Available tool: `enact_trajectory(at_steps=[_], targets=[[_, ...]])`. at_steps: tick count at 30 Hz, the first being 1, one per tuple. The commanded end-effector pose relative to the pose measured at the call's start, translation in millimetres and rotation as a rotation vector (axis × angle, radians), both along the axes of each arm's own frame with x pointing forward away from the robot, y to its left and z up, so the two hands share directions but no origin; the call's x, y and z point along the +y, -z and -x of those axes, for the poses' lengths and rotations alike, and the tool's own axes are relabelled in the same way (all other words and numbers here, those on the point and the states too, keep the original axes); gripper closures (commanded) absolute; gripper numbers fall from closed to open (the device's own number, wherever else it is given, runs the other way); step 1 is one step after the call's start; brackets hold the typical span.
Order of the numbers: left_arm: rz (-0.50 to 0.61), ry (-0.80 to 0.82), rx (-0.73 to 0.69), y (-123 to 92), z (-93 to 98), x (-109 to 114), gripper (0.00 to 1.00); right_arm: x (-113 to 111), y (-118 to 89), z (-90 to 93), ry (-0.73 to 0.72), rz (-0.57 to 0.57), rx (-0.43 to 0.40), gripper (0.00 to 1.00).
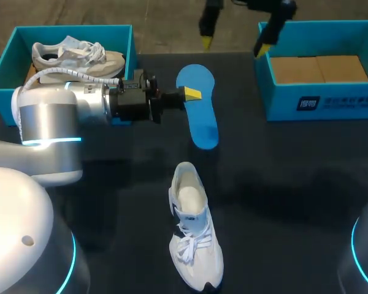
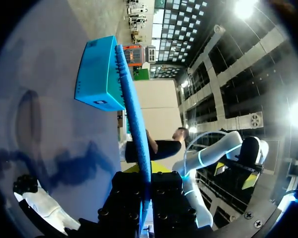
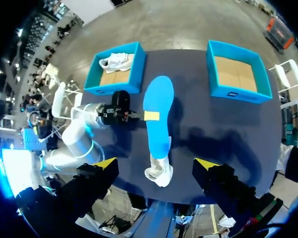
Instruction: Take the shoe out of the shoebox, open the shoe tongue, remove and reinsert the insole, then place the shoe into the shoebox
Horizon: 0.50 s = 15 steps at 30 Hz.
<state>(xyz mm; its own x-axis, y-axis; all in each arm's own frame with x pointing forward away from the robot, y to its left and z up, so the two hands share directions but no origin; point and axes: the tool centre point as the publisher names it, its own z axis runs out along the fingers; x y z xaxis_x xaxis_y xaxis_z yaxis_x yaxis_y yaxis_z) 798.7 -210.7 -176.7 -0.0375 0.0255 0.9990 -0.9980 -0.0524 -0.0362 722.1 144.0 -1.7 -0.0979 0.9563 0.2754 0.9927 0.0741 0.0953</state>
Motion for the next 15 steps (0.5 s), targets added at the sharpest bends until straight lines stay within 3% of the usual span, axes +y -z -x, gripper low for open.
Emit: enact_trajectory(at_steps=[1, 3, 7, 9, 15], targets=[[-0.002, 0.000, 0.001, -0.4, 0.5, 0.0, 1.00, -13.0, 10.2, 4.6, -0.087, -0.719, -0.004, 0.00], [-0.002, 0.000, 0.001, -0.4, 0.5, 0.0, 1.00, -12.9, 11.4, 4.6, -0.089, -0.735, -0.006, 0.00], [-0.002, 0.000, 0.001, -0.4, 0.5, 0.0, 1.00, -11.2, 12.3, 6.3, -0.134, -0.926, -0.032, 0.00], [-0.002, 0.000, 0.001, -0.4, 0.5, 0.0, 1.00, -11.1, 11.9, 7.1, -0.134, -0.925, -0.032, 0.00], [-0.002, 0.000, 0.001, -0.4, 0.5, 0.0, 1.00, -10.5, 17.4, 9.4, -0.154, -1.060, -0.034, 0.00]])
